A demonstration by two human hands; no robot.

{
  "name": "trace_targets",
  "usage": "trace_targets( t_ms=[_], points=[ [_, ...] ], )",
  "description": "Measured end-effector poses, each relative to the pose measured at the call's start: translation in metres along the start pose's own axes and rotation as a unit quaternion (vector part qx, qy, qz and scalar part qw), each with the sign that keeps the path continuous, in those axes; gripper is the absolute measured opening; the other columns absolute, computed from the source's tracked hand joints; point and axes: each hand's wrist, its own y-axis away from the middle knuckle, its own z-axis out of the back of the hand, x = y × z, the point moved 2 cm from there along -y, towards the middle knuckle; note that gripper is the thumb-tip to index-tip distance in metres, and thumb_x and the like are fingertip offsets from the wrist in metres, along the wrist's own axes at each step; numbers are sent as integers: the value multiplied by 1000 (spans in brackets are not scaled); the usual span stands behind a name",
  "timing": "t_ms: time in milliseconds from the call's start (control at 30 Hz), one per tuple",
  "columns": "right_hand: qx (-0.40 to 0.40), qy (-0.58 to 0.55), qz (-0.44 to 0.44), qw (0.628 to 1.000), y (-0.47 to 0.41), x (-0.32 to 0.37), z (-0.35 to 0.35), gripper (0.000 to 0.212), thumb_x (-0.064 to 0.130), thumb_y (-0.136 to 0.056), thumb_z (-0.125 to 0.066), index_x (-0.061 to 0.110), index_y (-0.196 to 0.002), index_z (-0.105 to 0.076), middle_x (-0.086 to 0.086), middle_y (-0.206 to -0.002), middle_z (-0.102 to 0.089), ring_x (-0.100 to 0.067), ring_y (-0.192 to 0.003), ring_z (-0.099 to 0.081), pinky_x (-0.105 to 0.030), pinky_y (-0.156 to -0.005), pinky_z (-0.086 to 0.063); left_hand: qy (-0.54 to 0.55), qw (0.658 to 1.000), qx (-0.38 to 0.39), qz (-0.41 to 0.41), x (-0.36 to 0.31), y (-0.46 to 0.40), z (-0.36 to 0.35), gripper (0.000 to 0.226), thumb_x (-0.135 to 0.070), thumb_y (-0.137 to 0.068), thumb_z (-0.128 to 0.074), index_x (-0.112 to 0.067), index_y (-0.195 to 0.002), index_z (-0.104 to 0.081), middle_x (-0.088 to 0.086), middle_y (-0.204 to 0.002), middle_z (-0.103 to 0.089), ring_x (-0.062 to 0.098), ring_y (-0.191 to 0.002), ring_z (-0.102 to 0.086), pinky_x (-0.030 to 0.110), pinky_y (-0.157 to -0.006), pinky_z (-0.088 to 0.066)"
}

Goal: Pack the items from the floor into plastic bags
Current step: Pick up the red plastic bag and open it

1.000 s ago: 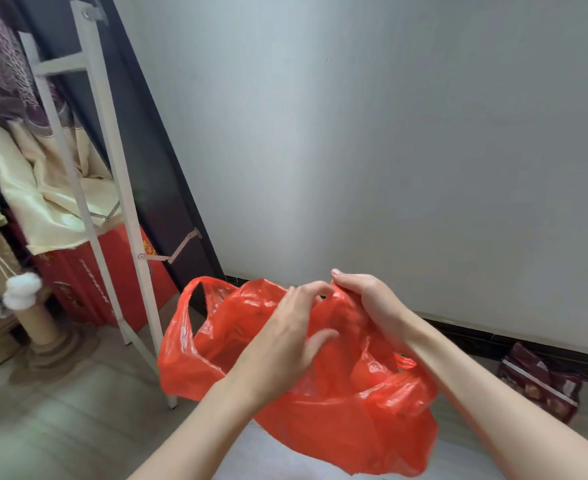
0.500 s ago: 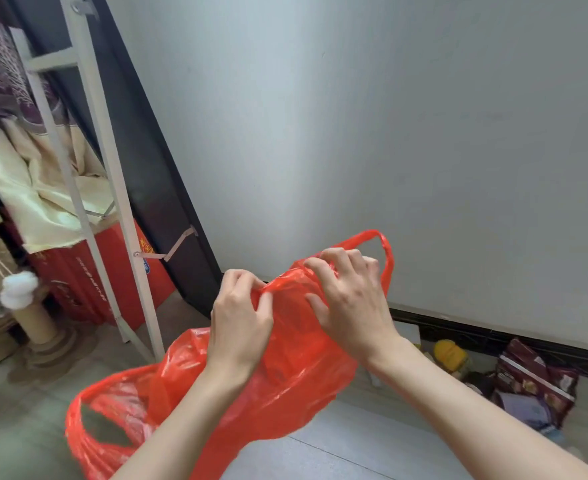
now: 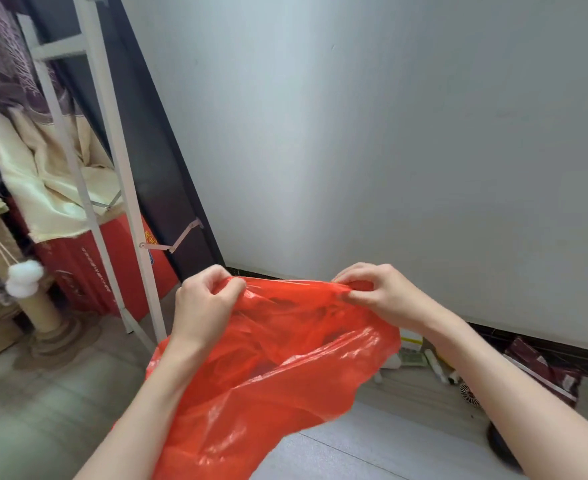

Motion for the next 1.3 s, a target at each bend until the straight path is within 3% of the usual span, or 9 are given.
trace_targets(
  t_ms=[100, 200, 300, 467, 667, 900, 1033, 1133, 1300],
  points=[
    [-56, 107, 3, 993, -2, -8, 4, 27, -1, -81, -58, 15, -97, -73, 3, -100, -50, -15, -96, -47, -21, -90, -37, 5, 999, -47, 20, 0, -4, 7, 24, -28, -64, -53, -6, -54, -54, 5, -53, -50, 13, -53, -42, 29, -56, -36],
    [-61, -10, -16, 998, 1, -2, 13, 30, 1, -83, -59, 28, -85, -71, 7, -91, -59, -7, -85, -57, -10, -75, -43, 19, 994, -101, 47, 4, -9, 16, 27, -25, -73, -57, 0, -64, -58, 6, -60, -52, 16, -61, -45, 32, -62, -35],
    [-38, -137, -25, 989, 2, 3, 15, 28, 1, -83, -62, 28, -82, -68, 8, -80, -69, -2, -70, -62, -14, -65, -49, -70, 992, -98, 25, 9, -8, 14, 21, -29, -85, -58, -10, -96, -60, 8, -97, -61, 22, -91, -53, 30, -79, -37],
    [-19, -215, -34, 976, 4, 4, 9, 14, 9, -87, -60, 18, -88, -71, 5, -75, -71, -4, -68, -64, -15, -64, -51, -320, 909, 39, -263, -3, 2, -16, 67, -63, -75, -45, -25, -130, -41, 0, -123, -54, 20, -115, -50, 54, -106, -25],
    [-19, -262, -46, 964, 6, 8, 5, 14, 10, -87, -59, 16, -85, -72, 4, -75, -72, -7, -70, -66, -18, -65, -53, -244, 886, 139, -370, -21, 27, -48, 63, -63, -71, -54, -19, -115, -47, 1, -115, -57, 19, -102, -54, 33, -88, -38],
    [-72, -90, -68, 991, 2, 2, 5, 24, -4, -78, -56, 19, -79, -61, 5, -76, -63, -11, -71, -59, -19, -65, -47, -129, 962, 82, -228, -21, 24, -52, 20, 0, -86, -50, -11, -101, -55, 1, -94, -58, 18, -91, -56, 25, -80, -40],
    [-111, 51, -62, 991, 2, -12, 12, 27, -1, -78, -56, 17, -92, -71, -1, -98, -55, -16, -96, -52, -18, -86, -39, -104, 978, 46, -175, -10, 13, -39, 25, 5, -87, -47, -9, -98, -64, 6, -98, -65, 16, -92, -58, 2, -80, -34],
    [-168, 79, -74, 980, 5, -16, 20, 16, 9, -82, -62, 15, -93, -72, 0, -85, -53, -8, -74, -52, -2, -65, -34, -101, 982, 30, -155, -8, 8, -31, 25, 3, -89, -47, -7, -100, -67, 7, -100, -68, 12, -91, -58, -6, -77, -30],
    [-80, 16, -183, 980, 4, -17, 15, 8, 19, -76, -71, 17, -81, -65, -5, -77, -68, -17, -69, -62, -25, -62, -45, -108, 984, 16, -139, -5, 10, -29, 24, 0, -91, -46, -7, -101, -67, 6, -99, -69, 12, -89, -58, -4, -76, -32]
  ],
)
